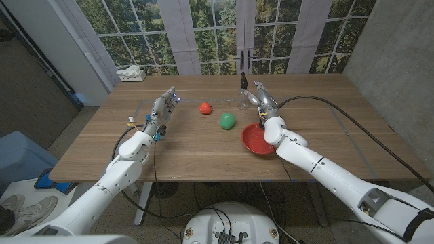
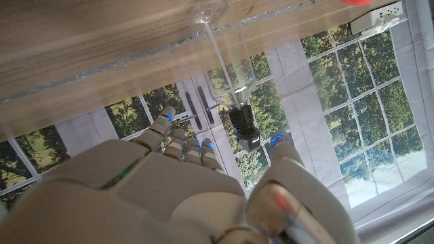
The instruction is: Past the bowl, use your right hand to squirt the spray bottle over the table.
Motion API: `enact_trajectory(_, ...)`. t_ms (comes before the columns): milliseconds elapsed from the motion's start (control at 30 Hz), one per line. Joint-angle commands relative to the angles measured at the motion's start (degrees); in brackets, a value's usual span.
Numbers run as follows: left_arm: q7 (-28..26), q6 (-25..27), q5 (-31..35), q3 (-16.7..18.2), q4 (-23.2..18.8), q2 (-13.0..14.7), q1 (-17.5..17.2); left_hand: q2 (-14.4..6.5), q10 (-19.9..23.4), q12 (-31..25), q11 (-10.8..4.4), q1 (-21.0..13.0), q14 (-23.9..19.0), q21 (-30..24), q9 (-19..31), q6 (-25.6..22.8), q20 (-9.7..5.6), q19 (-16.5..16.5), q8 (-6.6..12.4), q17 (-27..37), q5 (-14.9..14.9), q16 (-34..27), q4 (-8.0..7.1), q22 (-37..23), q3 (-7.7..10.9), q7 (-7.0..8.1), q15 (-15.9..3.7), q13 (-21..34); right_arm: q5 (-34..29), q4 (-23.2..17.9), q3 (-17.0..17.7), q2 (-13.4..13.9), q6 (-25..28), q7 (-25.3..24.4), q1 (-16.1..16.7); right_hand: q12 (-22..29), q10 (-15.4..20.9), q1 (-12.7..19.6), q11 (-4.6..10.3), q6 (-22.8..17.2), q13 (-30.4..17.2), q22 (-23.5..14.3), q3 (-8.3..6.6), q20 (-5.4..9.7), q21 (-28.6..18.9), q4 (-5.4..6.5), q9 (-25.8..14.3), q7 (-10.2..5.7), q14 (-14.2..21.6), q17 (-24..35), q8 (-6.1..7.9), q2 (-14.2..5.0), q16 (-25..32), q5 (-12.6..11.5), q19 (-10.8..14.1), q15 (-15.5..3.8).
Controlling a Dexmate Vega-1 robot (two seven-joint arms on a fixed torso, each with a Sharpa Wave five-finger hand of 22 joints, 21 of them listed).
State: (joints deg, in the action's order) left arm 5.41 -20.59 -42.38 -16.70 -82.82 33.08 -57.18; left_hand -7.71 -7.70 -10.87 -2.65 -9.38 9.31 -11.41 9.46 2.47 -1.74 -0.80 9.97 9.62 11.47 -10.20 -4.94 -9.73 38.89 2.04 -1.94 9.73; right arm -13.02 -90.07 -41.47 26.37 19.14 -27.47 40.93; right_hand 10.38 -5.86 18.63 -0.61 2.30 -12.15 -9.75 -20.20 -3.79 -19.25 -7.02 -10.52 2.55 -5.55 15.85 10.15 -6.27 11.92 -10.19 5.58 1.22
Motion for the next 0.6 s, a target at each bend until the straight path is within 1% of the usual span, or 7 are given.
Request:
enact_trajectory(33,-0.4,0.3,0.2,0.2,-0.8,0.4,-0.4,-3.0,-0.6,0.0,-0.11,-0.1,0.6,0.0,0.3,0.2,-3.47,0.1,0.26,0.1,0.1,0.0,0.32,-0.3,0.3,-0.01,-2.36,0.3,-0.2,2.8,-1.2,-1.4,1.1,-0.8,-1.8,0.2,-0.8,0.2,-0.09,0.6,-0.1,-0.2,0.25,-0.02,0.5,0.0,-0.1,-0.02,-0.8,0.2,0.04,0.08,0.4,-0.3,-0.1,0.07)
enact_trajectory(100,-0.5,0.3,0.1,0.2,-0.9,0.4,-0.4,-3.0,-0.6,0.0,-0.08,-0.1,0.6,0.0,0.3,0.2,-3.49,0.1,0.27,0.1,0.1,0.0,0.35,-0.3,0.29,-0.02,-2.37,0.3,0.1,3.0,-1.4,-1.3,0.9,-0.3,-2.0,0.2,-0.9,0.2,-0.09,0.7,-0.1,-0.2,0.27,-0.06,0.6,0.02,-0.1,-0.01,-0.8,0.3,0.05,0.06,0.4,-0.3,-0.1,0.06)
enact_trajectory(167,-0.9,0.6,0.2,0.2,-1.3,0.6,-0.6,-3.0,-0.6,0.0,-0.11,-0.1,0.6,0.0,0.3,0.2,-3.46,0.1,0.27,0.1,0.1,0.0,0.38,-0.3,0.28,-0.05,-2.35,0.3,-0.1,3.5,-1.5,-1.5,0.7,-0.9,-2.1,0.2,-1.1,0.1,-0.27,0.9,-0.2,-0.3,0.32,-0.11,0.7,0.07,-0.1,-0.06,-0.9,0.3,0.06,0.02,0.4,-0.3,-0.2,0.09)
enact_trajectory(200,-1.1,0.8,0.4,0.2,-1.5,0.7,-0.7,-3.0,-0.6,0.0,-0.1,-0.1,0.6,0.0,0.3,0.2,-3.46,0.1,0.27,0.1,0.1,0.0,0.38,-0.3,0.28,-0.07,-2.35,0.3,0.4,3.5,-1.4,-1.4,0.5,-0.3,-2.2,0.2,-1.1,0.1,-0.32,0.9,-0.2,-0.3,0.36,-0.22,0.7,0.1,-0.1,-0.02,-1.0,0.3,0.08,0.02,0.4,-0.3,-0.2,0.1)
enact_trajectory(267,-0.7,0.6,0.1,0.2,-1.4,0.6,-0.7,-3.0,-0.6,0.0,-0.07,-0.1,0.6,0.0,0.3,0.2,-3.46,0.1,0.25,0.1,0.1,0.0,0.42,-0.3,0.27,-0.04,-2.35,0.3,0.1,4.2,-1.7,-1.8,0.3,-1.0,-2.5,0.2,-1.3,0.0,-0.36,1.0,-0.2,-0.3,0.44,-0.3,0.9,0.15,-0.1,-0.03,-1.1,0.4,0.09,0.04,0.5,-0.3,-0.4,0.22)
enact_trajectory(300,-1.1,0.6,0.3,0.2,-1.6,0.7,-0.8,-3.0,-0.6,0.0,-0.11,-0.2,0.6,0.0,0.3,0.2,-3.47,0.1,0.24,0.1,0.1,0.0,0.44,-0.3,0.27,-0.02,-2.34,0.3,0.5,4.2,-1.6,-1.8,0.3,-0.4,-2.6,0.3,-1.3,-0.1,-0.35,1.0,-0.2,-0.3,0.48,-0.3,0.9,0.17,-0.1,-0.08,-1.1,0.4,0.11,0.05,0.5,-0.3,-0.4,0.17)
enact_trajectory(600,-1.8,0.8,0.4,0.5,-2.7,1.0,-1.6,-3.0,-0.7,0.0,-0.1,-0.2,0.6,0.0,0.3,0.3,-3.47,0.1,0.24,0.1,0.1,0.0,0.64,-0.3,0.27,-0.01,-2.32,0.3,1.0,6.1,-2.1,-2.6,-1.0,-0.8,-3.3,0.4,-1.7,-0.5,-0.47,1.3,-0.2,-0.3,0.75,-0.42,1.2,0.29,-0.1,-0.01,-1.3,0.6,0.2,0.19,0.6,-0.3,-0.5,0.28)
